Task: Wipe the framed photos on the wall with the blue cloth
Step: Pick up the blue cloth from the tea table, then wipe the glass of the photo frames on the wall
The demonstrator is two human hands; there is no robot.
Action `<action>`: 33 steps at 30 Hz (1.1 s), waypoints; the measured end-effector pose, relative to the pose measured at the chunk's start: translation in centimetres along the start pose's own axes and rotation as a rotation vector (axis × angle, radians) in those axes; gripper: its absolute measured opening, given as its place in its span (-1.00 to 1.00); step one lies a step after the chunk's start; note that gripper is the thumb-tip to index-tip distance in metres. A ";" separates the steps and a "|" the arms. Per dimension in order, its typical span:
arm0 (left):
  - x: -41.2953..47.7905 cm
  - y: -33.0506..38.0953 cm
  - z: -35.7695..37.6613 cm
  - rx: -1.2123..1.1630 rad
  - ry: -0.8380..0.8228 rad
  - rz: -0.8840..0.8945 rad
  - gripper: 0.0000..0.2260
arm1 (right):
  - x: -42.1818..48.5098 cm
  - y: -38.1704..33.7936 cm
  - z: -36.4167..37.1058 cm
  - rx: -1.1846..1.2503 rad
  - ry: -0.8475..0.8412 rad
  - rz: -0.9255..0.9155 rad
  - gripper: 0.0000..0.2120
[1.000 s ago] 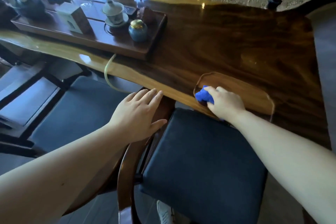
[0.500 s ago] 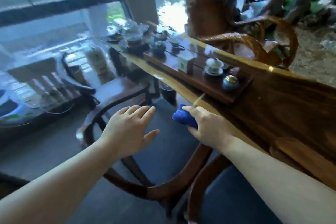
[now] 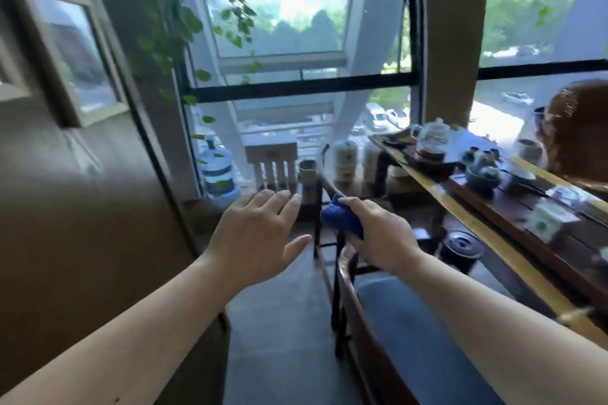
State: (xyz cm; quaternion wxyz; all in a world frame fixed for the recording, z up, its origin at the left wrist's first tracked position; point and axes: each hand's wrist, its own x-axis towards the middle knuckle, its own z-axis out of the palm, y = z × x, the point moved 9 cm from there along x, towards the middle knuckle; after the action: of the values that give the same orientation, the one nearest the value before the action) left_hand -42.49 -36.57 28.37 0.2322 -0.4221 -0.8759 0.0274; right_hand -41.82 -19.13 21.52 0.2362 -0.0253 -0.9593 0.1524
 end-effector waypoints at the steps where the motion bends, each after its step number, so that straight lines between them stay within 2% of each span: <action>1: -0.1 -1.3 -0.3 0.016 0.005 -0.024 -0.44 | 1.2 -1.0 0.6 0.002 -0.012 -0.025 -0.42; 10: 3.1 -15.9 -2.1 0.243 -0.010 -0.285 -0.41 | 17.5 -8.8 6.5 0.083 0.044 -0.332 -0.45; 17: 7.1 -26.2 -5.4 0.526 -0.062 -0.448 -0.40 | 30.8 -14.9 9.3 0.281 0.043 -0.531 -0.46; 21: 7.7 -30.9 -8.6 0.703 -0.113 -0.484 -0.38 | 36.6 -19.3 9.5 0.428 0.073 -0.623 -0.44; 28: 8.6 -37.1 -12.9 0.992 -0.289 -0.518 -0.33 | 42.3 -27.9 7.4 0.680 0.193 -0.611 -0.62; 33: 9.5 -40.3 -13.6 1.100 -0.310 -0.532 -0.25 | 44.4 -33.4 5.7 0.859 0.205 -0.582 -0.65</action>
State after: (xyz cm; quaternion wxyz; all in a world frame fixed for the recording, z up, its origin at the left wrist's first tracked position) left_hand -71.00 -57.27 53.95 0.2843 0.0002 -0.8321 0.4762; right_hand -83.04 -47.22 46.68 0.3502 0.3265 -0.7499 0.4565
